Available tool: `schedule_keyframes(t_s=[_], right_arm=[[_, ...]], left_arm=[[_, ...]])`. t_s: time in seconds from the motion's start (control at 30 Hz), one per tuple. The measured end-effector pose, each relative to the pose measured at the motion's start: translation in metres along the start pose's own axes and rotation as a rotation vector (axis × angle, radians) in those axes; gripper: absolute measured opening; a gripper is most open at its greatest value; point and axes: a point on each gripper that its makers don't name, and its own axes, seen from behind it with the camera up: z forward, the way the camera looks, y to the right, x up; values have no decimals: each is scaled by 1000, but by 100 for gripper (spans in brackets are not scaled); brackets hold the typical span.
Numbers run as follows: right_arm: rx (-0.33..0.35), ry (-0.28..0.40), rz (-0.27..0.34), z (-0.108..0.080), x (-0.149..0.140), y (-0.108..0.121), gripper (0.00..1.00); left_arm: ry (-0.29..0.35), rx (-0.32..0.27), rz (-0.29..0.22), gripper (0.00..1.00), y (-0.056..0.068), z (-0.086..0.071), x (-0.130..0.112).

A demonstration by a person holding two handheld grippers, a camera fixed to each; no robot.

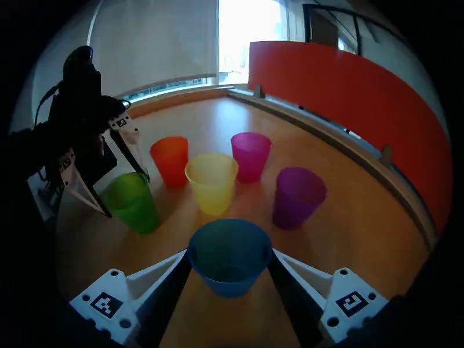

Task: Pour water

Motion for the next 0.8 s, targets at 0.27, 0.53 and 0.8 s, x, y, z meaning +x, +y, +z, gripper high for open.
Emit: schedule_keyframes(t_s=[0.27, 0.53, 0.8], right_arm=[[-7, -6, 17, -3, -10, 1, 92], [-11, -30, 27, 0, -23, -1, 97], [-17, -33, 26, -6, -25, -1, 97]], left_arm=[[-14, 7, 3, 97, 0, 0, -6], [-25, 11, -7, 97, -1, -1, -11], [-40, 20, 0, 97, -4, -6, -16]])
